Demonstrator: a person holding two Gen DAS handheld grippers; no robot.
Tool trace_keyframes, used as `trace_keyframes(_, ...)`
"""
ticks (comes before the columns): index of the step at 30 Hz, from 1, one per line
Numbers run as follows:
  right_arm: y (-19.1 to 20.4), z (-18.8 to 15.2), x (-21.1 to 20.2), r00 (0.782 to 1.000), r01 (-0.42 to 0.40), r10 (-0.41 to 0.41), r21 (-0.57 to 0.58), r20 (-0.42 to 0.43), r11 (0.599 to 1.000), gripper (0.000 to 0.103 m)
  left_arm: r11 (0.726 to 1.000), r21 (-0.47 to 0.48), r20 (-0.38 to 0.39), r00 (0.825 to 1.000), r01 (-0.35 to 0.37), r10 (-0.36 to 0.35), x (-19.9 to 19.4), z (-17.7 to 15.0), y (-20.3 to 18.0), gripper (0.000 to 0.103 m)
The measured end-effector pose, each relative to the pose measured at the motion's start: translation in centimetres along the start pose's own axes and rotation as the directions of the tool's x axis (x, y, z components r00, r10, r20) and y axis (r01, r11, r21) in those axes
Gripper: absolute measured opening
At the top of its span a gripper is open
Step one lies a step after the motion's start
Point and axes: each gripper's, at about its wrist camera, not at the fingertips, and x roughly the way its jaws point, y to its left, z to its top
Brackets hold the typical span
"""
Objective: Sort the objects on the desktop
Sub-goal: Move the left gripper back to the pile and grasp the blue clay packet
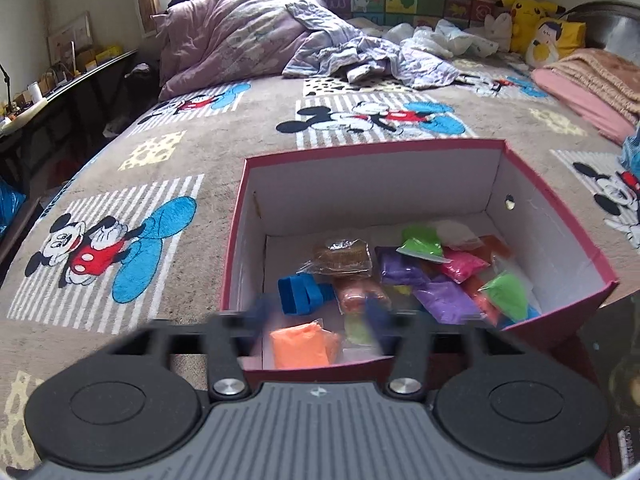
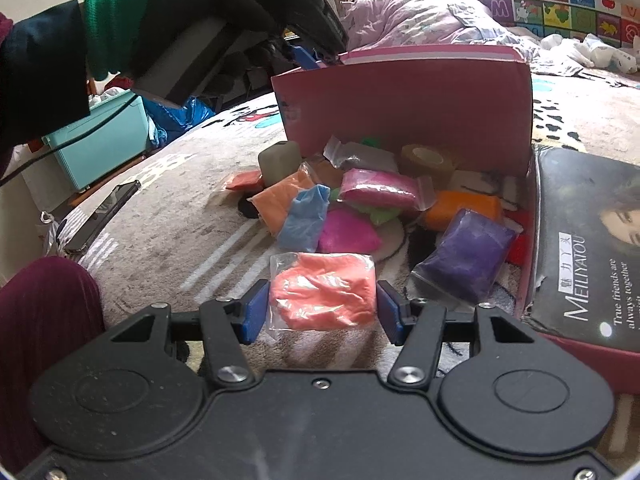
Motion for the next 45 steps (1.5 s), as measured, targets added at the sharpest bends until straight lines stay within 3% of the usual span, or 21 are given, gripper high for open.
trace_keyframes(11,0.5,-0.2,-1.2,0.999,0.035,-0.035,-0.023,0.014,0.999,0.056,0.999,-0.001,0.051,0.998,0.041,-0.041,-4.6,-1.2,0.3,0.063)
trace_keyframes(19,0.3,0.4,-2.5,0.998,0.033,-0.034,0.025,0.043,0.999,0.056,0.996,0.025,0.094,0.992,0.081,-0.083,-8.1,-2.7,0.7,0.063)
trace_keyframes(29,0.9,1.6,-4.9,0.995,0.027,-0.031,0.048,0.094,0.998,0.056,0.992,-0.012,0.138,0.983,0.127,-0.124,-10.9,-5.3,2.0,0.063)
trace_keyframes(45,0.2,4.4,-9.1,0.981,0.038,-0.052,0.079,0.186,0.996,0.057,0.964,-0.083,0.205,0.951,0.251,-0.230,-12.6,-14.8,0.8,0.063)
